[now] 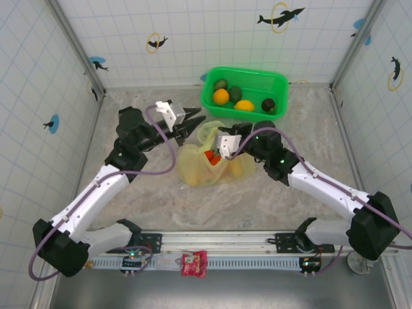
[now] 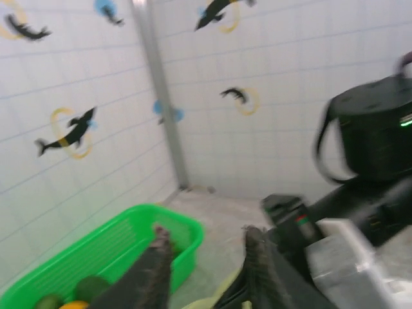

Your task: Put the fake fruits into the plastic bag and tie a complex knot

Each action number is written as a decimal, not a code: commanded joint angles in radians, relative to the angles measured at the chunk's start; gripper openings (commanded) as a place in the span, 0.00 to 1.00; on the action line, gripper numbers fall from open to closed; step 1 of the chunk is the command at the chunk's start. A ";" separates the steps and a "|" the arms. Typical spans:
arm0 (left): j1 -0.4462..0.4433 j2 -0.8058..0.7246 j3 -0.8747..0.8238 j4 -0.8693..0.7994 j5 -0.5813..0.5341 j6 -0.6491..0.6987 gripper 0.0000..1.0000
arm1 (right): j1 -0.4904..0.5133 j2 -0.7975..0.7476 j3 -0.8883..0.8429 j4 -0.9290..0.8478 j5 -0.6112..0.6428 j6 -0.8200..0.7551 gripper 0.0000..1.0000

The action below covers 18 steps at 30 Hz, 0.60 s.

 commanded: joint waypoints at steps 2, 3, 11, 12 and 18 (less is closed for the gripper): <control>0.007 0.134 0.030 -0.098 -0.185 0.081 0.20 | -0.017 -0.035 -0.013 0.051 -0.081 0.078 0.00; 0.006 0.158 0.014 -0.091 -0.187 0.083 0.20 | -0.019 -0.031 -0.005 0.038 -0.089 0.087 0.00; -0.024 0.239 -0.063 -0.099 -0.094 0.251 0.31 | -0.023 0.003 0.052 -0.082 -0.133 0.132 0.00; -0.029 0.246 -0.066 -0.104 -0.101 0.276 0.32 | -0.023 0.004 0.054 -0.084 -0.136 0.139 0.00; -0.048 0.263 -0.090 -0.117 -0.066 0.388 0.37 | -0.024 0.017 0.073 -0.111 -0.145 0.159 0.00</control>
